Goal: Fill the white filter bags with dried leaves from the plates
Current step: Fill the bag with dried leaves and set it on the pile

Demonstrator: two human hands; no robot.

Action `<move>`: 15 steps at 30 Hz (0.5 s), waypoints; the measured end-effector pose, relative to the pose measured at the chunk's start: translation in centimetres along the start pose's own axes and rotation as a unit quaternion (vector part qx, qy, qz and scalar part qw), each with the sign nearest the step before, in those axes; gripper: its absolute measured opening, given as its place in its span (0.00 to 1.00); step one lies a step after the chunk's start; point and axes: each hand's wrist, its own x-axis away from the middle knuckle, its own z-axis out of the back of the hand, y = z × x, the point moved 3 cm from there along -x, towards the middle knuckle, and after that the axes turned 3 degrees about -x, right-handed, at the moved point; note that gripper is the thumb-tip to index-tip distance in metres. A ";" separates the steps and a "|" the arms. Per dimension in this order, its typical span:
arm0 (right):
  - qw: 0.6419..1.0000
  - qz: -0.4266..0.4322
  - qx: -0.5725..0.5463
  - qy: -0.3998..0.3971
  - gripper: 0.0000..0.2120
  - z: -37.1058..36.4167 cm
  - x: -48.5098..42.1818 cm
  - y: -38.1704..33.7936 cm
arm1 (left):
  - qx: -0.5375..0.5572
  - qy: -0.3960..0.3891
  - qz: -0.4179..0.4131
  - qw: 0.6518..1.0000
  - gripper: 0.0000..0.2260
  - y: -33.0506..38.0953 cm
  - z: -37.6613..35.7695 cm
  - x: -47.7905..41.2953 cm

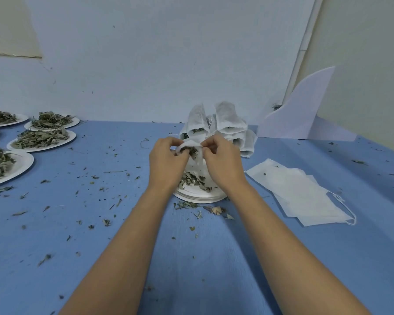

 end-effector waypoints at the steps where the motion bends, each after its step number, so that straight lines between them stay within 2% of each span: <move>1: 1.000 -0.004 -0.006 -0.010 0.07 0.0 0.1 -0.1 | -0.016 0.016 -0.008 1.000 0.05 0.0 0.0 0.1; 5: 0.992 -0.019 -0.104 -0.074 0.08 -0.3 0.5 -1.0 | -0.062 0.077 -0.019 0.995 0.09 0.0 0.5 0.0; 9: 0.988 0.002 -0.119 -0.095 0.09 -0.5 0.7 -1.4 | -0.053 0.105 -0.015 0.993 0.15 0.2 0.9 0.1; 12: 0.994 -0.018 -0.098 -0.048 0.07 -0.5 0.4 -0.7 | -0.013 0.055 0.006 0.998 0.09 0.1 0.8 0.1; 15: 0.997 -0.027 -0.074 0.000 0.07 -0.1 0.2 0.1 | 0.071 -0.039 0.038 0.996 0.07 0.2 0.3 0.0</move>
